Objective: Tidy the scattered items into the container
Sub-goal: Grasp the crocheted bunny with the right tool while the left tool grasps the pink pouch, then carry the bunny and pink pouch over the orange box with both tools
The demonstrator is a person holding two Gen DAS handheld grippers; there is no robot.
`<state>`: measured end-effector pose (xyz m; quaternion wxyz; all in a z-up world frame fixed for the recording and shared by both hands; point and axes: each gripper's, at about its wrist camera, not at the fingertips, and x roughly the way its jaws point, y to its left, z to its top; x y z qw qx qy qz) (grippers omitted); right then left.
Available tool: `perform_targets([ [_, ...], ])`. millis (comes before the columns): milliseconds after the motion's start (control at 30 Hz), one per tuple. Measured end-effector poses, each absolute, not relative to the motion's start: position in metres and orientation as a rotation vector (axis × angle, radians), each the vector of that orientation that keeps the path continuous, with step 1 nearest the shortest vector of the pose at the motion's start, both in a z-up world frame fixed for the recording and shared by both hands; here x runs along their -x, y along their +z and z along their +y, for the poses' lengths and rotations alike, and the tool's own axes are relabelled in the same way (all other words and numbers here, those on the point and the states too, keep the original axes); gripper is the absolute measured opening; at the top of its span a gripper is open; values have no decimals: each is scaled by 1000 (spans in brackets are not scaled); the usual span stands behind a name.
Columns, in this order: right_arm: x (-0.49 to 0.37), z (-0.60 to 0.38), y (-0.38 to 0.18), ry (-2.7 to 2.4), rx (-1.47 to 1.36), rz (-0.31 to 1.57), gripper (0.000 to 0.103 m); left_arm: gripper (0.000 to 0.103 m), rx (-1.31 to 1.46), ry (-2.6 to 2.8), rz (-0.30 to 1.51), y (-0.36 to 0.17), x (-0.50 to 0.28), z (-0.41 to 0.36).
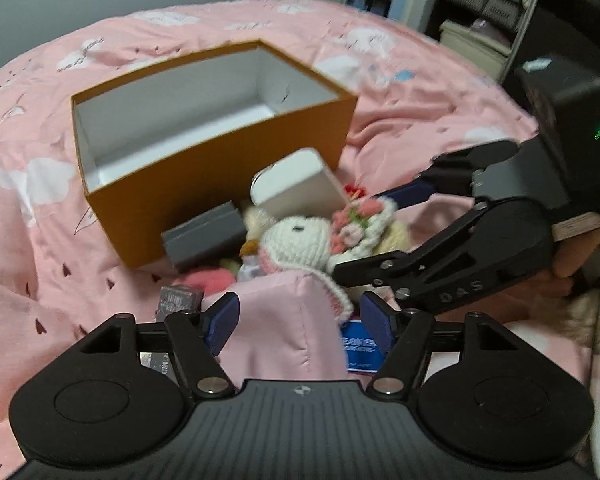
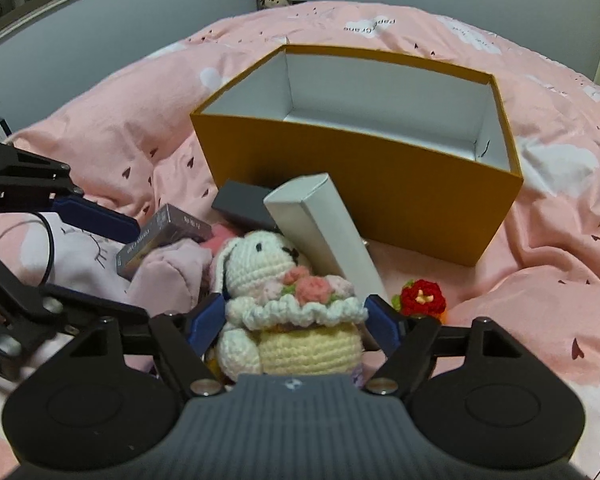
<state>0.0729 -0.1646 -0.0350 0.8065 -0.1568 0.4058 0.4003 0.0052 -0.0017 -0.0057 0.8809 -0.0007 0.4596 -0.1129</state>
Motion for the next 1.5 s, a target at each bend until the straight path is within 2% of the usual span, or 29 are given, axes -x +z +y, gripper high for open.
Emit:
perform_targets([
  [267, -79, -159, -55, 861, 334, 923, 77, 74, 45, -161, 1031, -24, -16, 4],
  [333, -77, -159, -52, 866, 338, 911, 73, 55, 69, -178, 1035, -23, -15, 6],
  [433, -72, -159, -46, 877, 363, 891, 70, 43, 73, -180, 1031, -19, -13, 6],
  [633, -63, -163, -32, 914, 399, 859, 68, 29, 99, -163, 1011, -4, -7, 15],
  [833, -53, -168, -6, 987, 416, 807, 67, 24, 115, -178, 945, 26, 3, 22],
  [1233, -48, -182, 69, 1020, 372, 627, 67, 23, 97, -92, 728, 92, 16, 32],
  [1500, -78, -168, 93, 961, 331, 541, 67, 22, -25, -1, 582, 100, -8, 30],
])
